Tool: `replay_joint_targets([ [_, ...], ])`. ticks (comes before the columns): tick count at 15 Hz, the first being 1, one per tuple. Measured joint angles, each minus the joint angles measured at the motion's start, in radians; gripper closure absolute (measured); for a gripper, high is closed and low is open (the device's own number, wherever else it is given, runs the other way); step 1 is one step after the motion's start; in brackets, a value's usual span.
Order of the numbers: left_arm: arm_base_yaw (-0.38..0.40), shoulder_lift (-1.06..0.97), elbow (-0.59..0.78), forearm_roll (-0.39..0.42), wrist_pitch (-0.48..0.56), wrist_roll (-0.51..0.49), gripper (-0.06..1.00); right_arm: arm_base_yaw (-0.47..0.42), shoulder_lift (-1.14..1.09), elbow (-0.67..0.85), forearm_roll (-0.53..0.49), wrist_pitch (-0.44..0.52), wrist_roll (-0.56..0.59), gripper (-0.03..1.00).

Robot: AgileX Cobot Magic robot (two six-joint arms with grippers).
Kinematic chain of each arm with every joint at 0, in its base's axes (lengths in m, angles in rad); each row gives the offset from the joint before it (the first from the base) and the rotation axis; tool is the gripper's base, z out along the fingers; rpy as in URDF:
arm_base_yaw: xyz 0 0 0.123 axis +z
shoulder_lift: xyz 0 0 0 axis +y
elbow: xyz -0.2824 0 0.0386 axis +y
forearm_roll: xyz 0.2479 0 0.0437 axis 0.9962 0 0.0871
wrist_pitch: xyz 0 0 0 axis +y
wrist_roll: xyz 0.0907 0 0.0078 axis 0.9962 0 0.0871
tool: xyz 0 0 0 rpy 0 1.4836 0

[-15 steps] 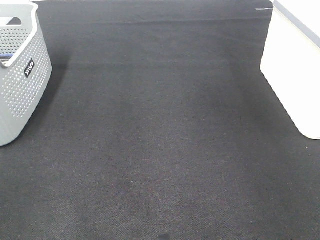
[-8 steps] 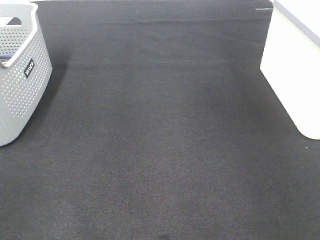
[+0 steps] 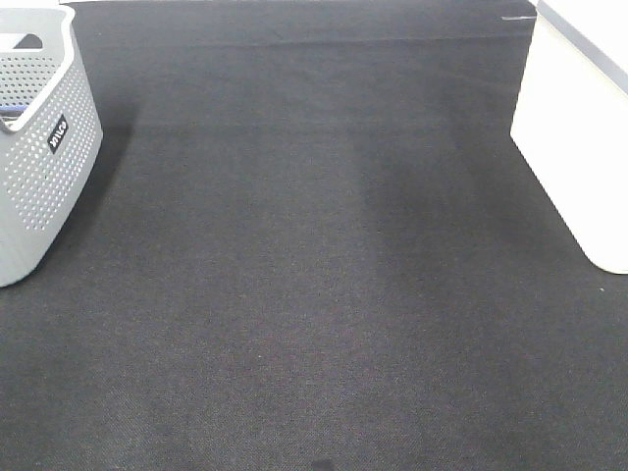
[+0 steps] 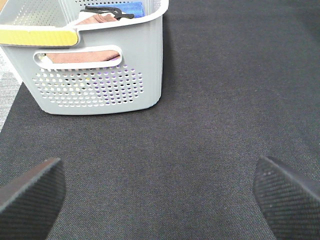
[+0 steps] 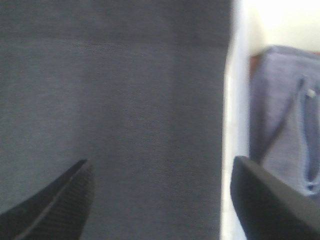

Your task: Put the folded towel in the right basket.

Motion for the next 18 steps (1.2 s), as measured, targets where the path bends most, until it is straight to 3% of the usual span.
replay_joint_targets([
  [3, 0.0, 0.0, 0.0, 0.0, 0.0, 0.0, -0.03, 0.081, -0.043, 0.011, -0.056, 0.006, 0.061, 0.25],
  [6, 0.0, 0.0, 0.0, 0.0, 0.0, 0.0, -0.03, 0.092, -0.139, 0.115, -0.065, 0.005, 0.09, 0.25],
  [12, 0.0, 0.0, 0.0, 0.0, 0.0, 0.0, -0.03, 0.092, -0.595, 0.7, -0.083, 0.003, 0.09, 0.25],
  [13, 0.0, 0.0, 0.0, 0.0, 0.0, 0.0, -0.03, 0.092, -0.595, 0.7, -0.083, 0.003, 0.09, 0.25],
  [18, 0.0, 0.0, 0.0, 0.0, 0.0, 0.0, -0.03, 0.092, -1.038, 1.242, -0.084, 0.004, 0.09, 0.25],
])
